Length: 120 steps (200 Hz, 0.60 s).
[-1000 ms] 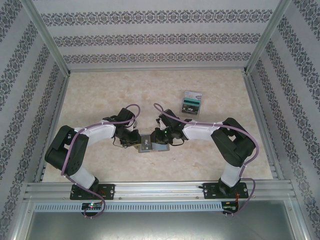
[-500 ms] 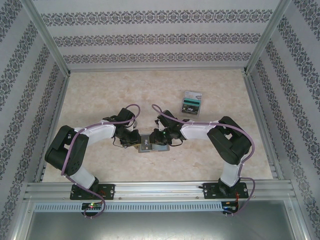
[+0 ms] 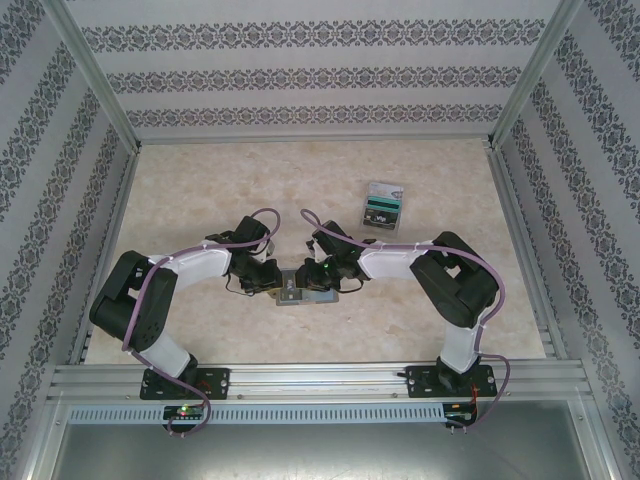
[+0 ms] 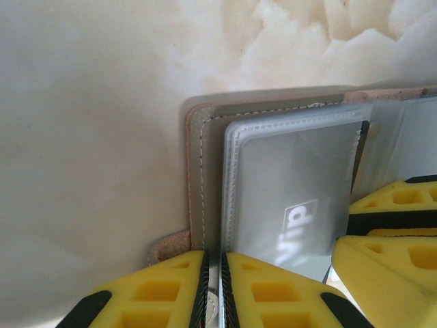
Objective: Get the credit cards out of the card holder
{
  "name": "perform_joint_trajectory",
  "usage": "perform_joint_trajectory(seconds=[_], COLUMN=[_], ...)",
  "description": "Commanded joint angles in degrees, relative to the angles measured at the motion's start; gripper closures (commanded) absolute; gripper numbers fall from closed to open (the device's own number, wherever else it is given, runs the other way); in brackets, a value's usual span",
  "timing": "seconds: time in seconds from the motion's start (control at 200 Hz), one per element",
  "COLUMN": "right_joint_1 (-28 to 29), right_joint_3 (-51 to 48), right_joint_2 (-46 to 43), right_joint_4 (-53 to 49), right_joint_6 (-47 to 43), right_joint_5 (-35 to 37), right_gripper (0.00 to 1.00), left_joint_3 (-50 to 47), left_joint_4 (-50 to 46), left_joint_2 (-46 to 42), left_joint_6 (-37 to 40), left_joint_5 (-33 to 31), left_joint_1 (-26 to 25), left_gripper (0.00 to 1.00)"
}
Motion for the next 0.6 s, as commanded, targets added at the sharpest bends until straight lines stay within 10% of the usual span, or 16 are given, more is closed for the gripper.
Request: perform_joint_trajectory(seconds=[0.0, 0.23, 0.595], right_joint_1=[0.62, 0.05, -3.0], right_joint_3=[1.83, 0.01, -4.18], right_joint_2=[1.88, -0.13, -5.73], right_joint_4=[1.77, 1.37, -1.36], right_joint_6=[0.29, 0.41, -1.39], right_joint_5=[-2.03, 0.02, 1.42], right_gripper=[0.78, 1.0, 1.0], left_joint_3=[-0.76, -0.99, -0.69], left_joint_4=[0.5, 0.15, -0.29], left_joint_2=[0.23, -0.26, -0.05], left_joint_6=[0.15, 0.2, 0.55], left_joint_5=[0.44, 0.16, -0.23], left_joint_1=[0.2, 0.21, 0.23], left_gripper=[0.85, 0.85, 0.86])
